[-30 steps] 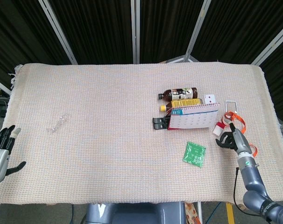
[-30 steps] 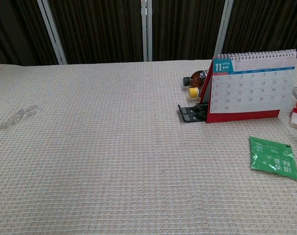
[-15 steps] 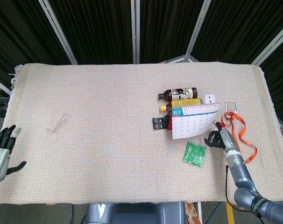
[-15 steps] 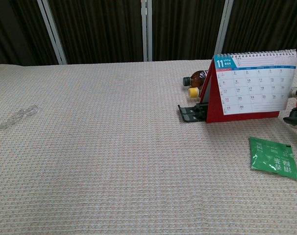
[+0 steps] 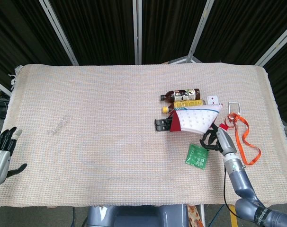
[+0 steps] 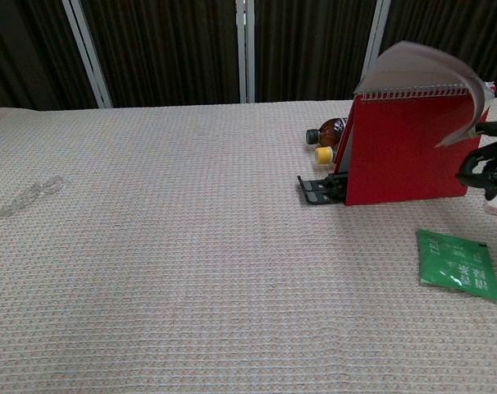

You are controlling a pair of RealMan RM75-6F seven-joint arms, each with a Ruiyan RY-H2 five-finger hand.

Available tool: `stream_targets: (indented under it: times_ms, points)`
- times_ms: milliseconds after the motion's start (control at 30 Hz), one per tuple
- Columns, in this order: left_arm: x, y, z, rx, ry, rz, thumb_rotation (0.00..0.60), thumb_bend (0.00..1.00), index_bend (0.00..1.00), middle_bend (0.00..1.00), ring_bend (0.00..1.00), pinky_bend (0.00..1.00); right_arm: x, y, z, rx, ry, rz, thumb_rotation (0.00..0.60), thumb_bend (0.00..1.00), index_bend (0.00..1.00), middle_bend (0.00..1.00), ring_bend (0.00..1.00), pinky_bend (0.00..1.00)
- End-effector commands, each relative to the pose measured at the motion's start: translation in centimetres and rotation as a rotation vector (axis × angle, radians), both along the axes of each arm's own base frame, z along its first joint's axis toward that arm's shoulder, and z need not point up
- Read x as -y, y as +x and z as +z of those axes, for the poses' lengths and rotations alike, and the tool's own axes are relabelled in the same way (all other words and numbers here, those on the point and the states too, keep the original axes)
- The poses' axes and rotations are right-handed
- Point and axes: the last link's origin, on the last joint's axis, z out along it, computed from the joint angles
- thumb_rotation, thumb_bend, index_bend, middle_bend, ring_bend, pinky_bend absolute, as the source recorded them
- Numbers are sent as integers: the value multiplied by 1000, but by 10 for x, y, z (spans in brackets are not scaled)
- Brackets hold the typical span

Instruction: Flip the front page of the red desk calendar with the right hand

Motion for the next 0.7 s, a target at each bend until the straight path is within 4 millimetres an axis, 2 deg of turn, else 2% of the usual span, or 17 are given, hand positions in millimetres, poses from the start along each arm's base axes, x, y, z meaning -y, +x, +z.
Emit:
stream_targets:
  times_ms: [33, 67, 200, 333, 467, 567, 700]
  points:
    - [0, 0, 0, 0, 0, 1, 600, 0, 0, 0, 0, 0, 2, 20, 20, 50, -89, 86, 600, 298, 275, 448, 537, 444]
    - [0, 0, 0, 1, -1, 2, 600, 0, 0, 0, 0, 0, 10, 38, 38, 50, -167, 163, 600, 297, 281, 424, 510, 419]
    - [-1, -1, -1, 3, -1, 2, 600, 0, 0, 0, 0, 0, 19, 54, 57, 44, -207, 210, 600, 293, 290, 368, 437, 367]
    - [-3, -2, -2, 2, -7, 7, 600, 0, 0, 0, 0, 0, 32, 66, 73, 20, -254, 232, 600, 292, 299, 350, 405, 351]
    - [-5, -3, -4, 1, -15, 13, 600, 0, 0, 0, 0, 0, 45, 72, 79, -51, -246, 252, 600, 276, 301, 327, 366, 319]
    - [-7, -4, -6, -2, -21, 15, 600, 0, 0, 0, 0, 0, 55, 72, 78, -111, -220, 263, 600, 228, 275, 253, 269, 244]
    - [-9, -3, -8, -1, -29, 15, 600, 0, 0, 0, 0, 0, 70, 66, 67, -213, -135, 272, 600, 162, 223, 173, 159, 148]
